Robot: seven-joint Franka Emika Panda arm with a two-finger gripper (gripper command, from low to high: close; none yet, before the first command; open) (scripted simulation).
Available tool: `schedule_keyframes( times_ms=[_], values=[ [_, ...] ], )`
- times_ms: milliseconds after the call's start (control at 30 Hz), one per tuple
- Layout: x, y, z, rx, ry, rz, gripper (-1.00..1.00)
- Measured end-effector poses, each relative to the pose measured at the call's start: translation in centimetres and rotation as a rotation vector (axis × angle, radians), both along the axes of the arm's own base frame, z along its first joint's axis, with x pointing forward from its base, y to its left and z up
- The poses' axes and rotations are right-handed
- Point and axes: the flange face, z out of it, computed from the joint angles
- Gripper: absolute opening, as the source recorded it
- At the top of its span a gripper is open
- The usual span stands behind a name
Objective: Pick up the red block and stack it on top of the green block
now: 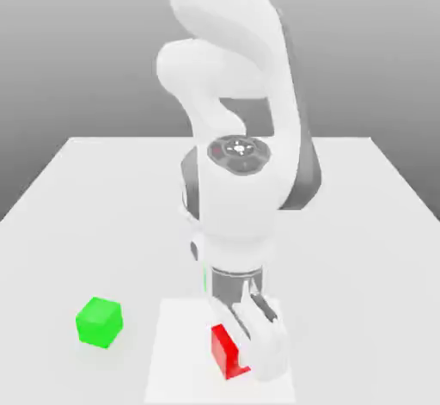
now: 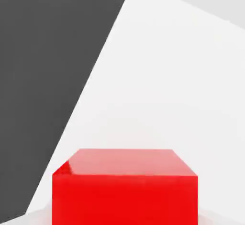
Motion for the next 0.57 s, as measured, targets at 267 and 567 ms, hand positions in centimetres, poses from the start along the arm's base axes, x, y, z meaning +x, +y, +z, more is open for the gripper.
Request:
schedule_keyframes(
  times_ms=[267, 567],
  values=[
    [-9.1, -22.8, 3.9, -0.004, 0.004, -0.482, -1.0],
    [-8.5, -21.1, -1.5, -0.001, 0.001, -0.432, 1.0]
  ],
)
